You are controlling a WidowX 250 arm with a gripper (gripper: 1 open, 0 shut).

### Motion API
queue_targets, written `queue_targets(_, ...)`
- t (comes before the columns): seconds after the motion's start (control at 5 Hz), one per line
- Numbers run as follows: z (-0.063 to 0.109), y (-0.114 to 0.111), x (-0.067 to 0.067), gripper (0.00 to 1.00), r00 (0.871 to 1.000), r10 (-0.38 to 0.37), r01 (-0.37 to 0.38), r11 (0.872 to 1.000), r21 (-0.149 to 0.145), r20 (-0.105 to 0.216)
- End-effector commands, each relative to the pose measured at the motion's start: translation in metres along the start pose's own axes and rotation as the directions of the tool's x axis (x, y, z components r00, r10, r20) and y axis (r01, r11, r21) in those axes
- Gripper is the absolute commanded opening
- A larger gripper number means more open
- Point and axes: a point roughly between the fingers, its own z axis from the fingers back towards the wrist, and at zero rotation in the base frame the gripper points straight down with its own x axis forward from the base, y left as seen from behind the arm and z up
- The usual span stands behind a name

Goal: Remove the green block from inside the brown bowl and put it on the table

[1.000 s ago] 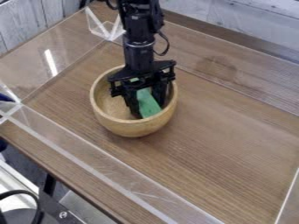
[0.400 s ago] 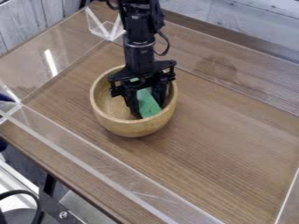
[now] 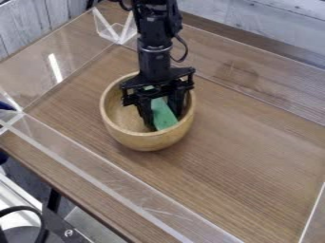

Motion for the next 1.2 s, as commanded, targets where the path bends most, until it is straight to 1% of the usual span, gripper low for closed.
queue_targets(0.0, 0.022, -0.010, 0.002, 0.00, 0.999, -0.022, 0.025, 0.998, -0.051, 0.049)
queue_targets(0.6, 0.031, -0.016, -0.006, 0.00, 0.997, -0.066, 0.069, 0.996, -0.059, 0.040)
queue_targets(0.8, 0.036, -0.021, -0.011, 0.00, 0.995, -0.094, 0.096, 0.993, -0.062, 0.037)
queue_targets(1.0, 0.037, -0.029, -0.020, 0.00, 0.991, -0.132, 0.134, 0.989, -0.061, 0.035)
